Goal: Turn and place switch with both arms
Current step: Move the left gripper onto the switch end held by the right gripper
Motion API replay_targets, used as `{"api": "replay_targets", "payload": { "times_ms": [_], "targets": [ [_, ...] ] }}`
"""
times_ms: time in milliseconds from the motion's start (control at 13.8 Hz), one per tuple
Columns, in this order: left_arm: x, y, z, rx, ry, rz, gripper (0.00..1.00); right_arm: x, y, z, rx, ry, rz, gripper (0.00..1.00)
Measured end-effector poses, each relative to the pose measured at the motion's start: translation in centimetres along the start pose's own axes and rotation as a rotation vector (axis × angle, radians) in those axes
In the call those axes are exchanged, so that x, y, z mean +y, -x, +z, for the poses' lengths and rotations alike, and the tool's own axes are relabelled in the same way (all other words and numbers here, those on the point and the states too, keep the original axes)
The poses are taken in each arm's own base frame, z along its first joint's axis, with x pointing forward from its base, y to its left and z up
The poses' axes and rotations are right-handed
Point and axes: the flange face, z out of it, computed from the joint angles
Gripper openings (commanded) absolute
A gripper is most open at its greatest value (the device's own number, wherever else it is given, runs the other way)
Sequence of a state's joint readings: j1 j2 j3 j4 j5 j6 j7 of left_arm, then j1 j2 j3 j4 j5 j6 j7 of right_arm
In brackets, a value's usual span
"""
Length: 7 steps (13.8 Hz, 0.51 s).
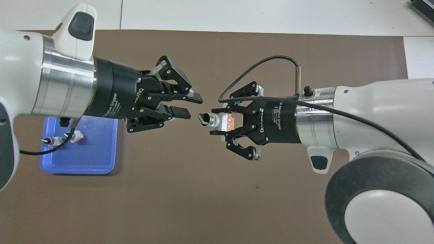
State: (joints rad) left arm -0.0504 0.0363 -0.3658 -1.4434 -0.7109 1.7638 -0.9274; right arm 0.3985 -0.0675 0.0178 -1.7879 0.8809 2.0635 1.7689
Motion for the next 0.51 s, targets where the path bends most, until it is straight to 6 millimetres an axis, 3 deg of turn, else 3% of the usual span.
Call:
{"api": "replay_targets", "payload": {
  "times_ms": [505],
  "targets": [
    [-0.1, 1.1, 2.1, -0.003, -0.076, 0.033, 0.35, 0.0, 0.0, 0.0, 0.001, 0.001, 0.0, 0.0]
  ]
}}
